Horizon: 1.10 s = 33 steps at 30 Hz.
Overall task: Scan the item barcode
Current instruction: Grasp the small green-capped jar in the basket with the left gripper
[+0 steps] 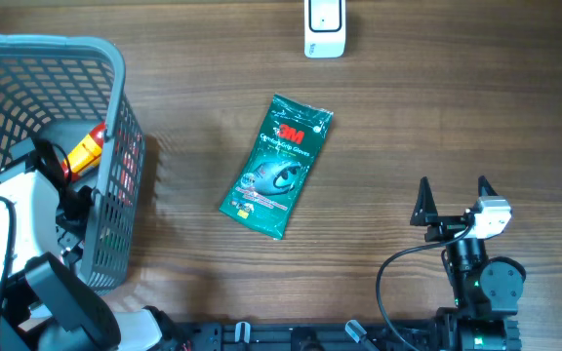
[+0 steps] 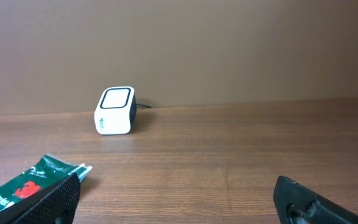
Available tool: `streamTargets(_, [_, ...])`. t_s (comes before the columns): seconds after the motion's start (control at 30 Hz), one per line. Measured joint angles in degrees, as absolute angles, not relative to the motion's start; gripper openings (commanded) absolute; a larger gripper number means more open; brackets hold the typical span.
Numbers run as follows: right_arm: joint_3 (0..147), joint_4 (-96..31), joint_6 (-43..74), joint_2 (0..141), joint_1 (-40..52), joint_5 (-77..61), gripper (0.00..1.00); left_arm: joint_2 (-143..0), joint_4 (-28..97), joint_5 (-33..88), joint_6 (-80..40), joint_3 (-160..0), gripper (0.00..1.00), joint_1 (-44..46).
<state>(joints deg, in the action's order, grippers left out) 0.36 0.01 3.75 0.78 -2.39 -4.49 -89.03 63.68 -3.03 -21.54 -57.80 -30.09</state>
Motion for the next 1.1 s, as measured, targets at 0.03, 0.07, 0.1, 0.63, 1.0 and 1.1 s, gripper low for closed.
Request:
streamTargets(0.03, [0.4,0.0,3.7,0.8,-2.4,-4.5,1.0,-89.0,63.5,-3.0,-21.7,-57.7,0.94,-30.1])
streamTargets(0.07, [0.3,0.0,3.7,0.8,-2.4,-4.5,1.0,-89.0,63.4,-2.9,-21.7,-57.7,0.94,-30.1])
streamTargets(0.1, [0.4,0.0,3.7,0.8,-2.4,-4.5,1.0,-89.0,63.2,-2.9,-21.7,-57.6,0.94,-30.1])
streamTargets(0.63, [0.4,0.0,3.7,0.8,-2.4,-4.5,1.0,-89.0,57.3,-2.5,-23.1,-53.5,0.85,-30.1])
streamTargets(1.0, [0.4,0.0,3.7,0.8,-2.4,-4.5,1.0,-88.9,55.2,-1.4,-23.2,-50.6,0.61,-30.1])
streamTargets(1.1, [0.4,0.0,3.7,0.8,-2.4,-4.5,1.0,-88.9,57.7,-1.3,-23.2,-52.3,0.61,-30.1])
